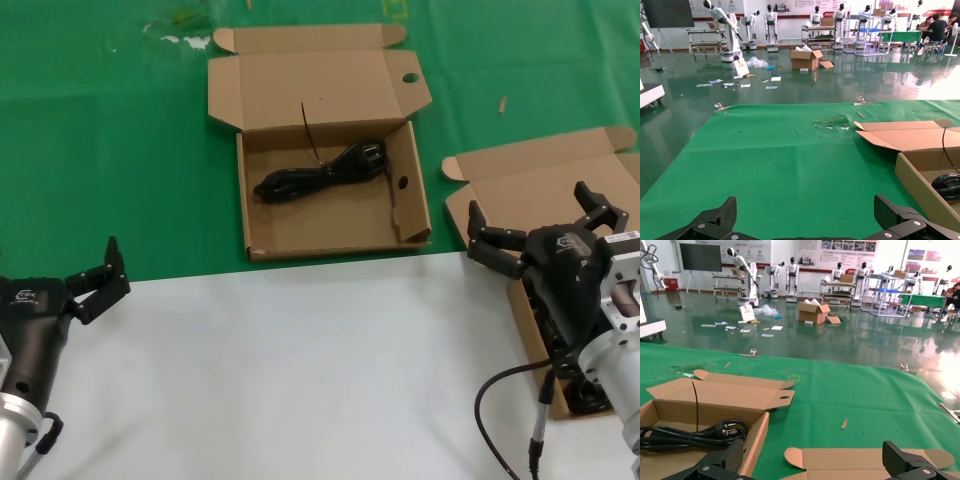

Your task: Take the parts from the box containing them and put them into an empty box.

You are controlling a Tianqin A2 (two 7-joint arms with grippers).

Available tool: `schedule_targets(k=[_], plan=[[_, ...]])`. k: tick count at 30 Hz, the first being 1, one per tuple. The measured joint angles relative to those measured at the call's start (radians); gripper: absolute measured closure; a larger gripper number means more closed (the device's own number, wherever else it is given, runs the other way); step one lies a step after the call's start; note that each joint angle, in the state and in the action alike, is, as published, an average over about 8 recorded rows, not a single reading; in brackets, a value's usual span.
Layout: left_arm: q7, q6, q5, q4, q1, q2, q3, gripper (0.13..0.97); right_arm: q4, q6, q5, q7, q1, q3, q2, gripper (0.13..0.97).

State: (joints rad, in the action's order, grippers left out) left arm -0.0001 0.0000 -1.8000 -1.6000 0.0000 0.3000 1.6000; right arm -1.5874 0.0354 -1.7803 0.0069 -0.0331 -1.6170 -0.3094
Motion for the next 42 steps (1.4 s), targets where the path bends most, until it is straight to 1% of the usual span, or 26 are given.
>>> schedule_targets(k=[42], plan=[[0.0,0.0,0.0,0.0,0.0,0.0,0.0,0.132,-0.002,-0.007,-0.004,-0.001,0.006,0.003,0.002,0.129]])
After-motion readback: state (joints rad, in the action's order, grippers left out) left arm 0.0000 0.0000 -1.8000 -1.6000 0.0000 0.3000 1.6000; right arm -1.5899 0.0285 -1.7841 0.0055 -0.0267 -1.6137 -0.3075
